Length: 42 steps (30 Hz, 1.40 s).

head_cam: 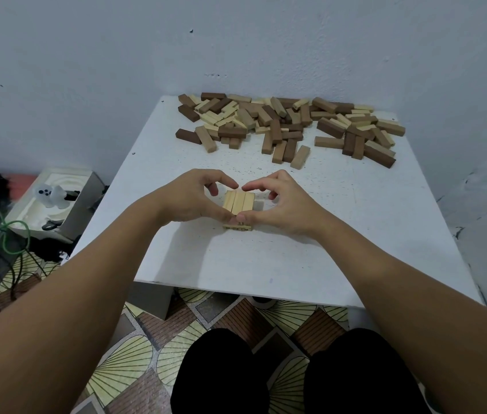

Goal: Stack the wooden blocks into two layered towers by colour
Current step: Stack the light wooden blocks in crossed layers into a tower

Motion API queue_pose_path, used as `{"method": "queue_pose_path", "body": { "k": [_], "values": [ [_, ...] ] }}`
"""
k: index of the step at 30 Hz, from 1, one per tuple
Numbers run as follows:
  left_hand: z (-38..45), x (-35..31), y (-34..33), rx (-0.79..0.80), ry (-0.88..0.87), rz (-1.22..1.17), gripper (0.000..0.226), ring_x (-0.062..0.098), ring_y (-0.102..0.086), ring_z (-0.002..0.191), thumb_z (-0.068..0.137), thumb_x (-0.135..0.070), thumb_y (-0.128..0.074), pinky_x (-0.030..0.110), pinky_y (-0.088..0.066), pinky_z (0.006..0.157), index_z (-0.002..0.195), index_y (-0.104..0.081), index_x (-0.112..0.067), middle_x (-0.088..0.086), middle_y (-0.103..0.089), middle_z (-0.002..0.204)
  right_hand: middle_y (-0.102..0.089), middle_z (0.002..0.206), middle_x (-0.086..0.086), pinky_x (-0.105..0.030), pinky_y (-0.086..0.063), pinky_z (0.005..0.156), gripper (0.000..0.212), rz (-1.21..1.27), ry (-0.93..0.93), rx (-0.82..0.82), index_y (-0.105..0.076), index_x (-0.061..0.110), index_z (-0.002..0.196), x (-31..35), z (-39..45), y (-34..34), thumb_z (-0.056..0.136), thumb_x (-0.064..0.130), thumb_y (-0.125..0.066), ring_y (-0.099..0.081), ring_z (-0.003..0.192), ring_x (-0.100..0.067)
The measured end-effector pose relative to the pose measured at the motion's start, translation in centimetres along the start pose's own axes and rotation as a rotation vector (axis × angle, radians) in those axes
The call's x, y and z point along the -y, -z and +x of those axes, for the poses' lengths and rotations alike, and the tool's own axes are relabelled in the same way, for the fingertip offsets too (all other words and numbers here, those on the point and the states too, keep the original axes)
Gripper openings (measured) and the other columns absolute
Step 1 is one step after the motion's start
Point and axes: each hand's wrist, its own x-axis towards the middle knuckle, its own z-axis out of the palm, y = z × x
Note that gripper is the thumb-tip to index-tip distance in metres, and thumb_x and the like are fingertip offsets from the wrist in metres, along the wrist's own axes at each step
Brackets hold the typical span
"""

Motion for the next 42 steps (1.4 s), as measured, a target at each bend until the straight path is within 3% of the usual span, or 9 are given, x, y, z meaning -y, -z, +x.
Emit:
{"method": "queue_pose_path", "body": {
  "k": [5,10,15,18,22,27,37,41,42],
  "values": [
    [-0.3,-0.1,0.5,0.024,0.03,-0.05,0.073,0.014,-0.05,0.099,0.069,-0.039,-0.094,0.027,-0.042,0.074,0.133,-0.06,-0.043,-0.007,-0.053,0.117,-0.044,0.118,0.015,-0.027,-0.044,0.089,0.055,0.015,0.015,-0.007,-0.066,0.044,0.125,-0.5,0.2,0.1,0.076,0.063,-0.082,-0.046,0.114,-0.009],
    [0.4,-0.3,1.8,-0.064,0.032,-0.151,0.06,0.016,-0.056,0.1,0.09,-0.036,-0.079,0.029,-0.044,0.086,0.143,-0.052,-0.038,-0.002,-0.056,0.12,-0.053,0.128,0.006,-0.038,-0.043,0.107,0.035,0.071,0.033,-0.108,-0.067,0.035,0.128,-0.5,1.7,0.8,0.107,0.05,-0.045,-0.054,0.119,-0.012],
    [4.2,0.6,2.1,-0.359,0.0,0.202,0.041,0.026,-0.053,0.119,0.104,-0.036,-0.057,0.04,-0.047,0.096,0.145,-0.051,-0.028,0.006,-0.057,0.134,-0.055,0.142,0.0,-0.042,-0.038,0.112,0.048,-0.17,0.022,-0.089,-0.061,0.029,0.14,0.6,5.8,2.6,0.108,0.05,-0.033,-0.049,0.133,-0.017],
    [7.4,0.9,2.4,-0.391,0.027,0.365,0.043,0.034,-0.038,0.135,0.107,-0.039,-0.046,0.048,-0.041,0.105,0.148,-0.049,-0.026,0.013,-0.051,0.142,-0.052,0.147,-0.004,-0.045,-0.038,0.112,0.043,-0.335,0.04,-0.063,-0.058,0.03,0.142,1.0,9.1,2.8,0.108,0.047,-0.038,-0.044,0.138,-0.022],
    [11.2,1.0,3.5,-0.419,0.065,0.469,0.04,0.037,-0.035,0.132,0.109,-0.036,-0.036,0.048,-0.039,0.1,0.141,-0.057,-0.022,0.016,-0.048,0.134,-0.047,0.153,-0.007,-0.048,-0.036,0.115,0.044,-0.489,0.051,-0.06,-0.051,0.028,0.15,1.2,12.9,2.9,0.108,0.036,-0.04,-0.035,0.146,-0.03],
    [15.6,2.0,4.8,-0.417,0.08,0.535,0.036,0.038,-0.036,0.126,0.109,-0.038,-0.039,0.046,-0.039,0.098,0.123,-0.068,-0.021,0.015,-0.047,0.132,-0.053,0.13,-0.006,-0.05,-0.043,0.104,0.04,-0.648,0.093,-0.1,-0.06,0.033,0.141,1.0,16.2,3.3,0.109,0.026,-0.037,-0.041,0.128,-0.032],
    [20.2,2.3,7.4,-0.427,0.108,0.546,0.026,0.038,-0.037,0.125,0.098,-0.032,-0.058,0.044,-0.042,0.1,0.118,-0.075,-0.037,0.014,-0.045,0.137,-0.053,0.13,-0.008,-0.049,-0.043,0.098,0.036,-0.801,0.094,-0.209,-0.058,0.038,0.139,0.6,21.9,3.3,0.107,0.026,-0.049,-0.048,0.123,-0.032],
    [20.7,2.1,8.7,-0.381,0.123,0.454,0.002,0.034,-0.042,0.121,0.092,-0.037,-0.075,0.041,-0.045,0.097,0.091,-0.076,-0.038,0.006,-0.057,0.116,-0.061,0.12,-0.001,-0.044,-0.042,0.088,0.023,-0.762,0.06,-0.238,-0.071,0.035,0.118,0.5,22.4,3.3,0.106,0.037,-0.052,-0.059,0.111,-0.027],
    [20.9,2.3,8.9,-0.376,0.119,0.427,0.01,0.032,-0.044,0.12,0.089,-0.039,-0.078,0.043,-0.047,0.099,0.081,-0.072,-0.039,0.004,-0.059,0.11,-0.062,0.12,0.001,-0.044,-0.042,0.088,0.021,-0.752,0.06,-0.253,-0.07,0.033,0.118,0.5,22.4,3.3,0.105,0.037,-0.054,-0.059,0.112,-0.027]
  ]
}}
